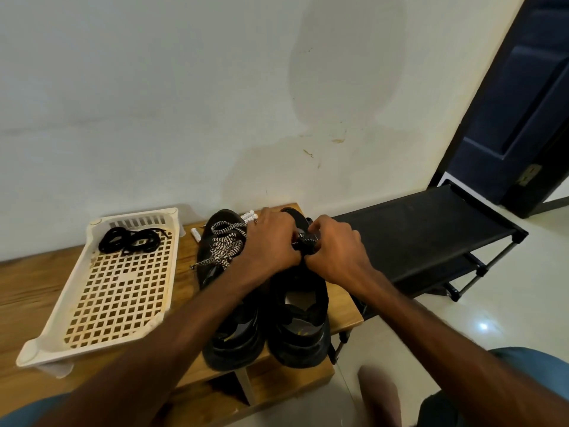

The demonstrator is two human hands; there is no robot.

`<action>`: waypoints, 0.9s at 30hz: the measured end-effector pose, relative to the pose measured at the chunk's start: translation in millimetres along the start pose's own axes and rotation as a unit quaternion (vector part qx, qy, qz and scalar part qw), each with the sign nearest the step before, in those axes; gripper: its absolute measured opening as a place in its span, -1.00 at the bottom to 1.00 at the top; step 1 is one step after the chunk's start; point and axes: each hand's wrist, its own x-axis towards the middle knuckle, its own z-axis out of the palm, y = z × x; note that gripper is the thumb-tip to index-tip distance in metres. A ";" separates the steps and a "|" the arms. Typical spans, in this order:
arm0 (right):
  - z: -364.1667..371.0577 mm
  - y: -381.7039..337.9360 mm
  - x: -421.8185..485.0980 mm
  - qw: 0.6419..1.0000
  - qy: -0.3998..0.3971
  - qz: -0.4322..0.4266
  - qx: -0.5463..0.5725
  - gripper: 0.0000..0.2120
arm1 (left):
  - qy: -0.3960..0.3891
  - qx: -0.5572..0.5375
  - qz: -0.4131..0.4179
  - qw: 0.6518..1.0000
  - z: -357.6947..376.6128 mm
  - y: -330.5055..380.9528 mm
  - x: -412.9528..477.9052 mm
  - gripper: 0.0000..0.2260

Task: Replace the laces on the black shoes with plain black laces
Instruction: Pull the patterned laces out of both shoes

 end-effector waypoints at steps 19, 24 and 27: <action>1.9 -3.2 -1.1 0.998 0.024 -0.026 -0.047 -0.74 | 0.116 -0.044 -0.023 0.992 -19.8 -18.0 6.3 -0.59; 4.5 -1.5 0.0 0.998 0.033 -0.028 -0.053 -0.78 | 0.079 0.078 0.037 0.993 2.6 11.4 0.2 -0.77; 5.6 -0.1 0.2 0.998 0.029 -0.027 -0.046 -0.76 | 0.099 0.122 0.025 0.987 3.7 12.2 -1.7 -0.80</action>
